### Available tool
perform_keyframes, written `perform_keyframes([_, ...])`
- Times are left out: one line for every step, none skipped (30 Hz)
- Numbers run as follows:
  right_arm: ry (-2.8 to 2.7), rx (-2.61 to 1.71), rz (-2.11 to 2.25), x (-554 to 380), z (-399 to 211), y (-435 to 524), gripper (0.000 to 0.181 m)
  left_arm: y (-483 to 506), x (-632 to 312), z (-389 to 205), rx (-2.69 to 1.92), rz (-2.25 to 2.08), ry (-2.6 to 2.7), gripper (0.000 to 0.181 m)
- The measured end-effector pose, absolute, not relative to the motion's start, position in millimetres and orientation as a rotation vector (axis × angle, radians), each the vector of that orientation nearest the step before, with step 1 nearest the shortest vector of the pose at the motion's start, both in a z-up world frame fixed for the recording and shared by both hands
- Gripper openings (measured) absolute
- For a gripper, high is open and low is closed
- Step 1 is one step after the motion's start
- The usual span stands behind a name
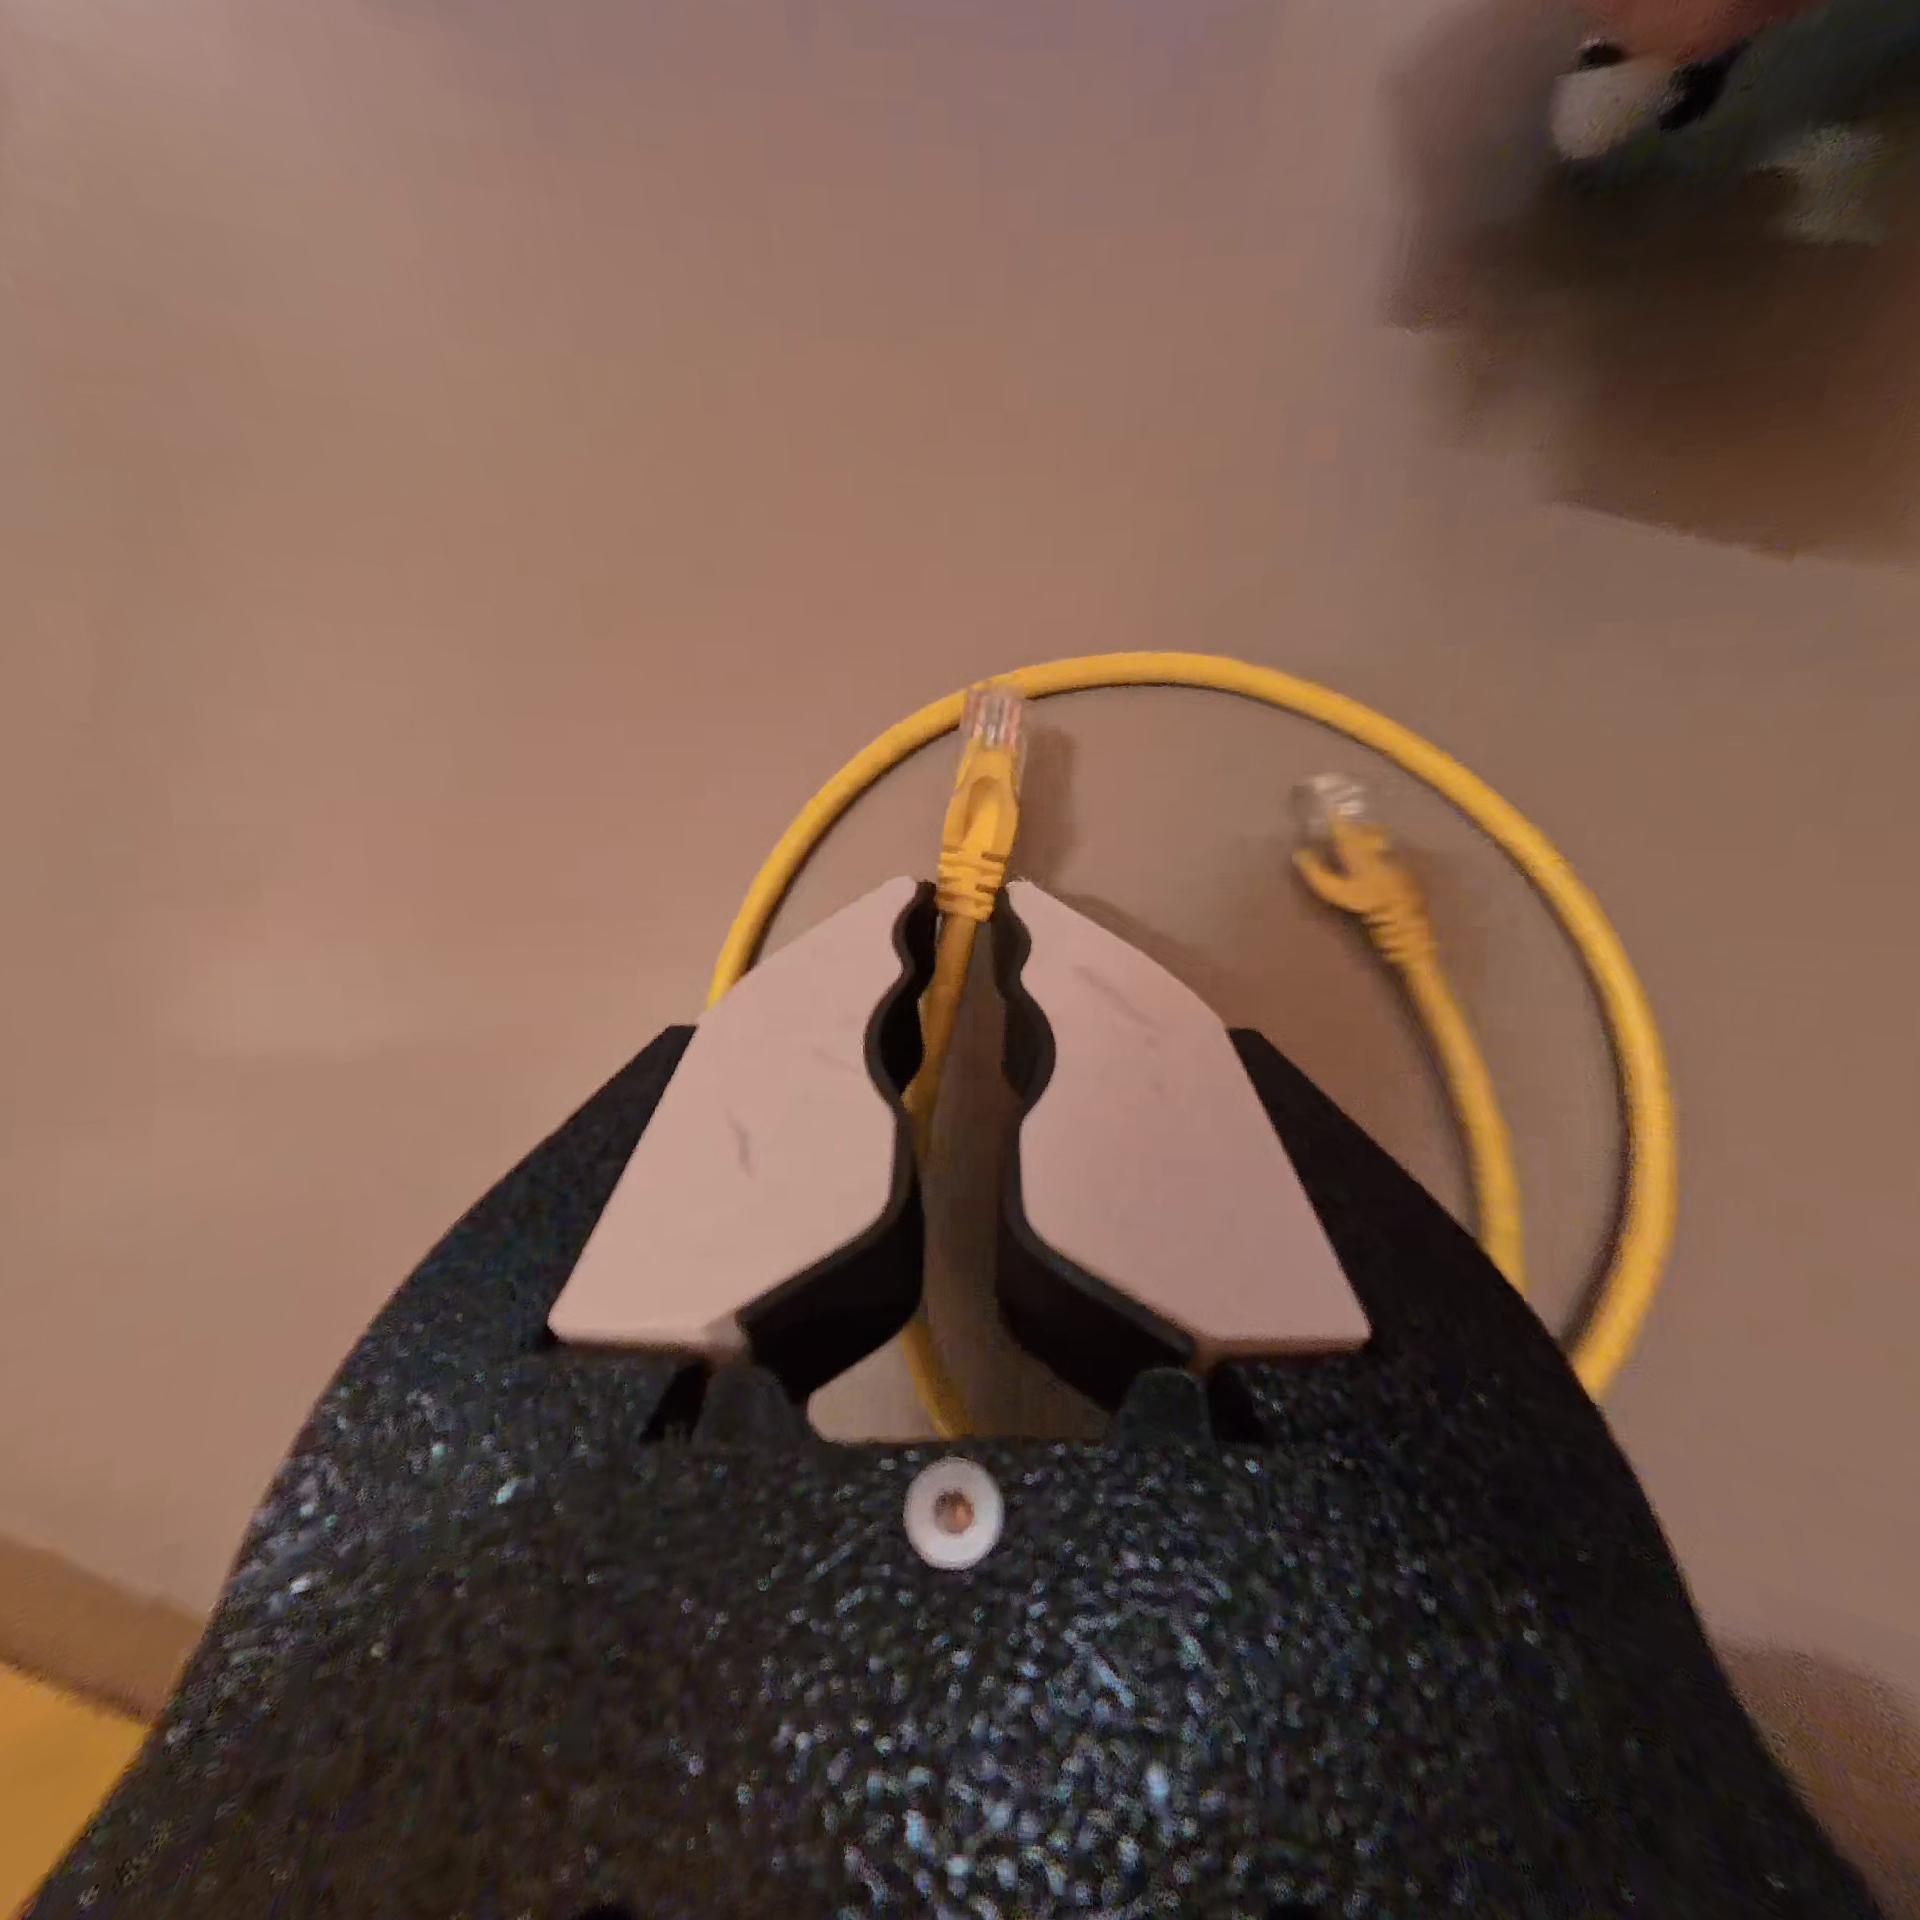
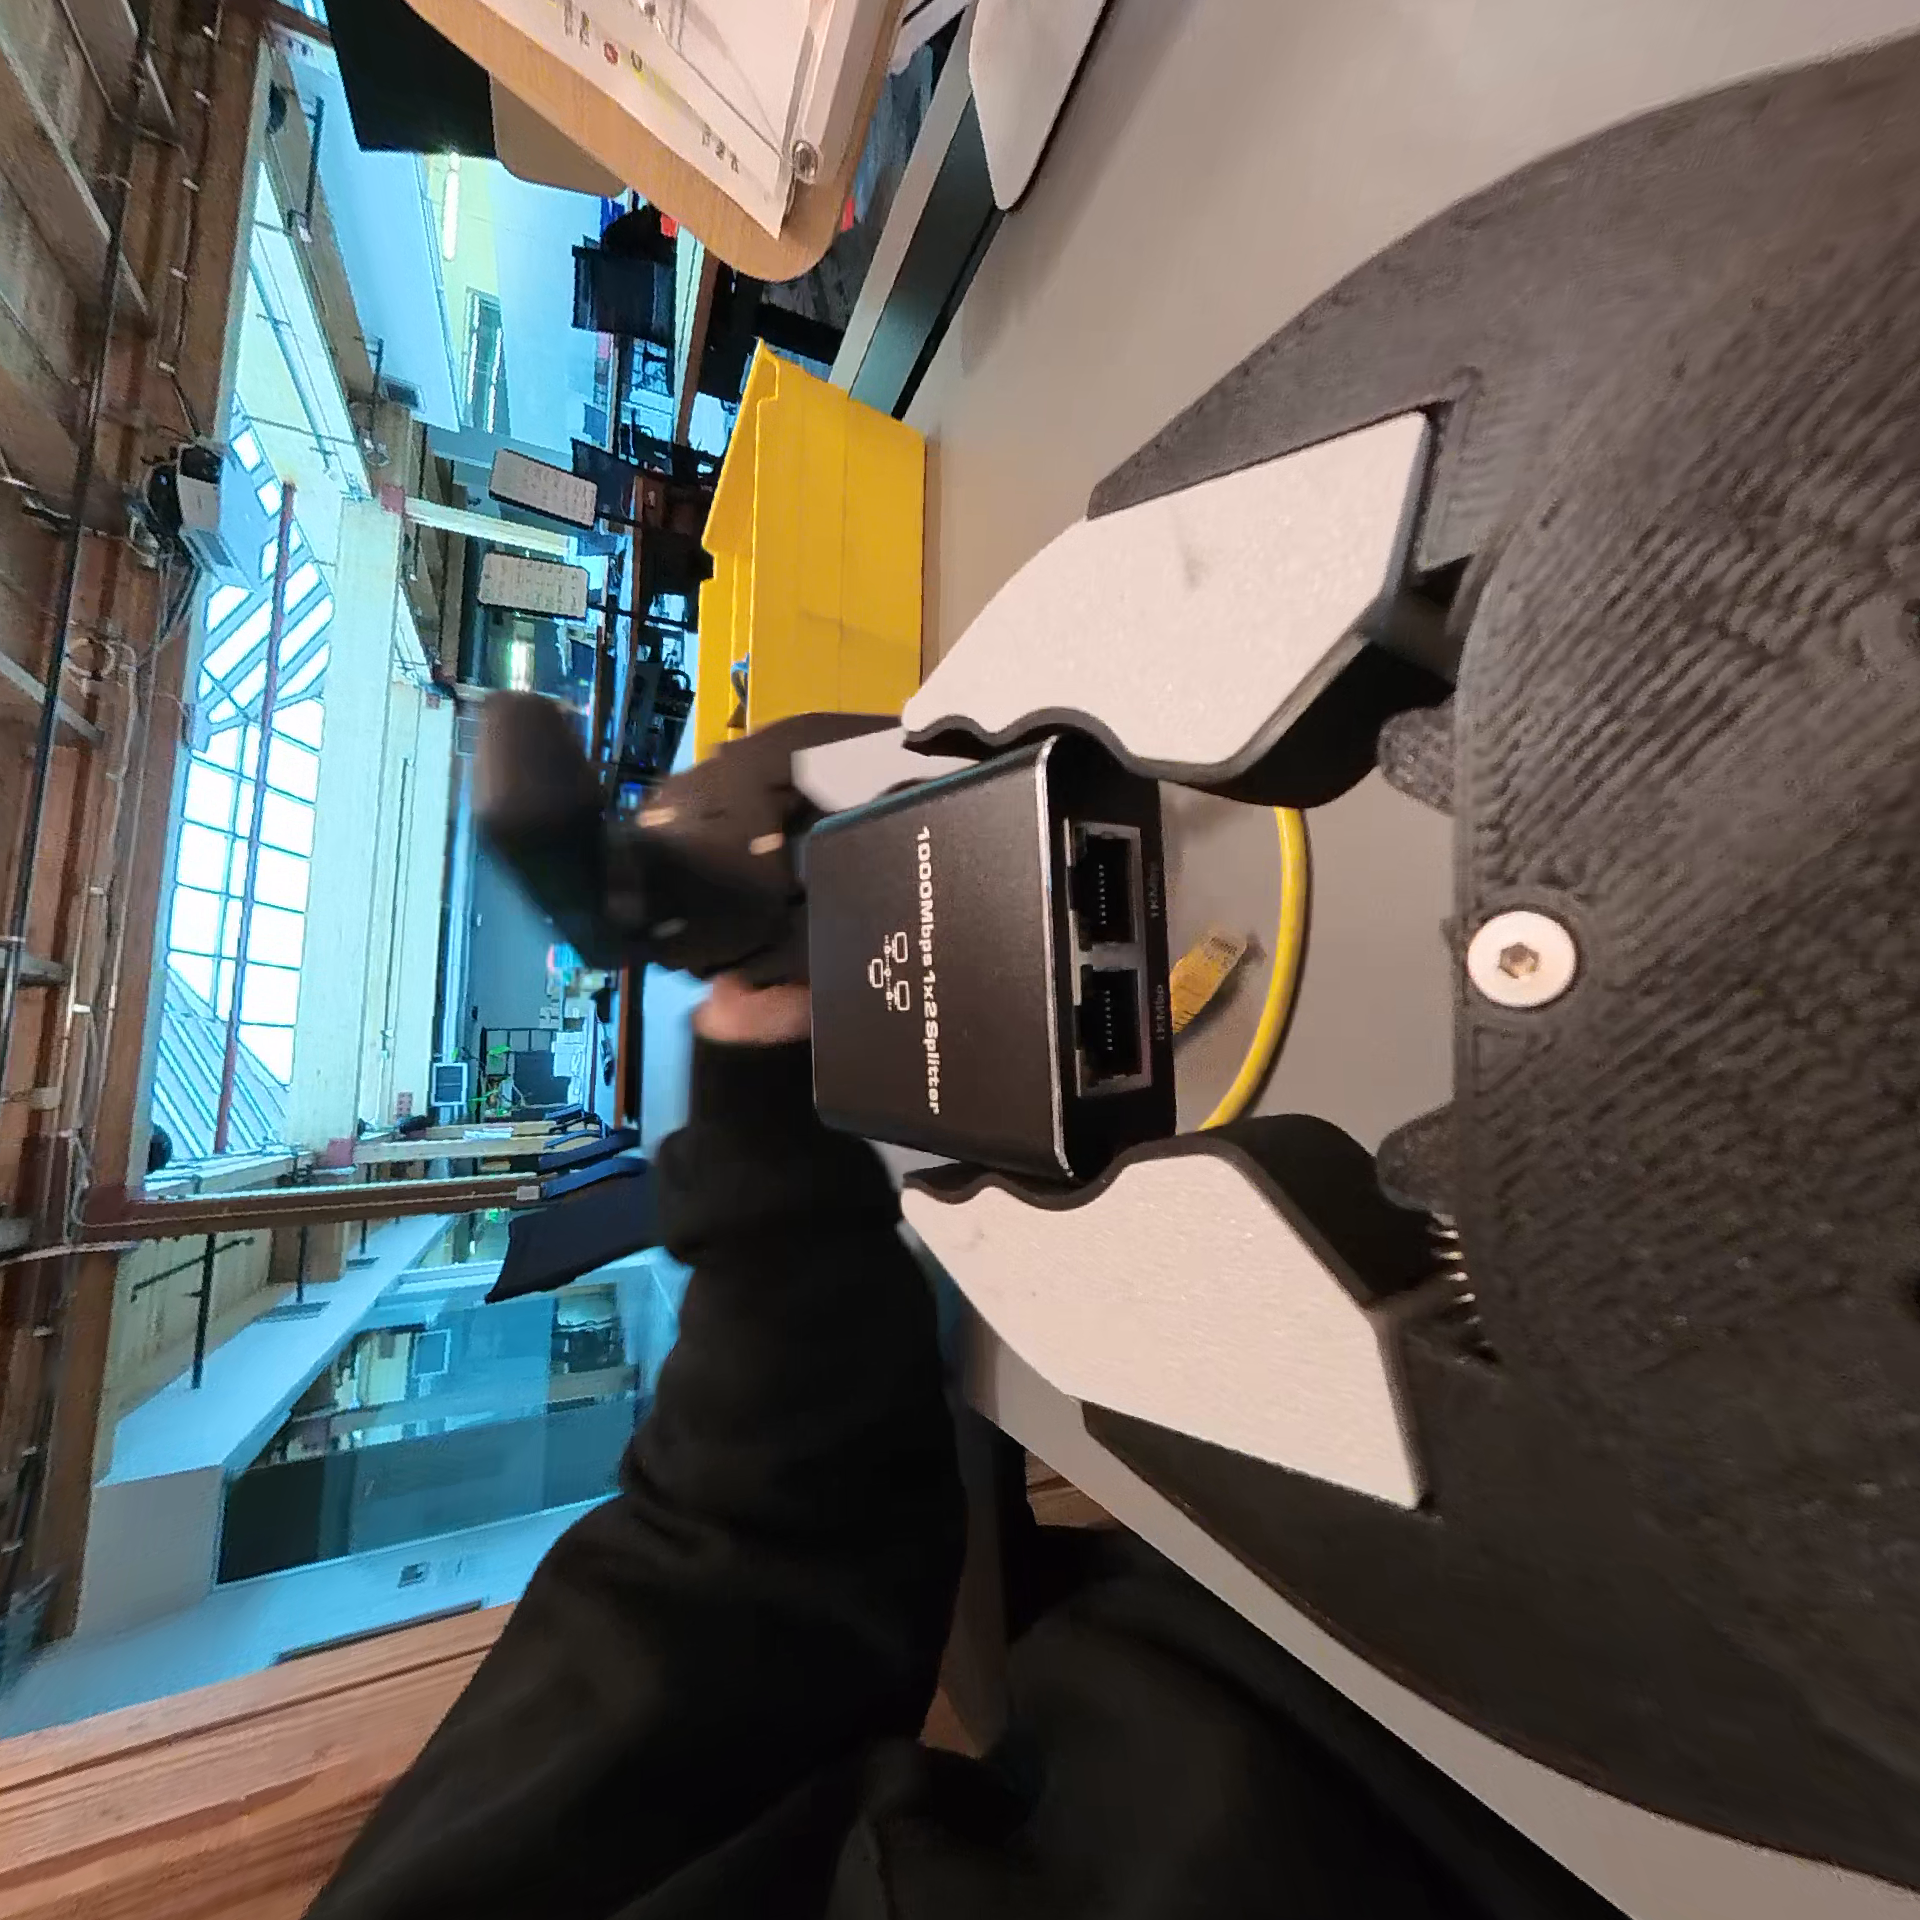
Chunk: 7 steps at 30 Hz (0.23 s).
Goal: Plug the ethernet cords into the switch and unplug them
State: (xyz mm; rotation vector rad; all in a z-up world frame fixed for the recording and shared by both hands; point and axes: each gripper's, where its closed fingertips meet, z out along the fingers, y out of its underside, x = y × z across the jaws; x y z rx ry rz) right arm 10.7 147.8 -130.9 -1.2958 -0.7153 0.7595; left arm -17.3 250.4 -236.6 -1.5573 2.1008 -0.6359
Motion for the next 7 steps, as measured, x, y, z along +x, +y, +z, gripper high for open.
perform_keyframes([-0.724, -1.292, 0.767, 9.2, -130.9, 146.7, 0.074, 242.9, -19.1, -225.3, -1.536, -0.6, 2.131, 0.009])
perform_keyframes([-0.731, -1.283, 0.775, 7.7, -129.9, 145.3, 0.074, 234.9, -21.2, -213.0, -1.528, -0.568, 2.159, 0.009])
perform_keyframes([-0.733, -1.273, 0.78, 6.7, -128.5, 144.3, 0.074, 227.8, -21.8, -199.2, -1.526, -0.54, 2.168, 0.009])
perform_keyframes([-0.734, -1.268, 0.783, 6.0, -127.7, 143.8, 0.074, 218.8, -21.3, -184.9, -1.511, -0.532, 2.176, 0.009])
perform_keyframes([-0.739, -1.269, 0.784, 5.5, -128.2, 143.6, 0.074, 207.1, -21.7, -172.2, -1.492, -0.54, 2.202, 0.009])
perform_keyframes([-0.743, -1.272, 0.785, 4.8, -128.7, 143.5, 0.074, 196.8, -22.0, -161.3, -1.469, -0.539, 2.228, 0.009])
perform_keyframes([-0.748, -1.269, 0.783, 4.1, -128.8, 143.2, 0.074, 189.1, -22.3, -152.7, -1.449, -0.522, 2.249, 0.009])
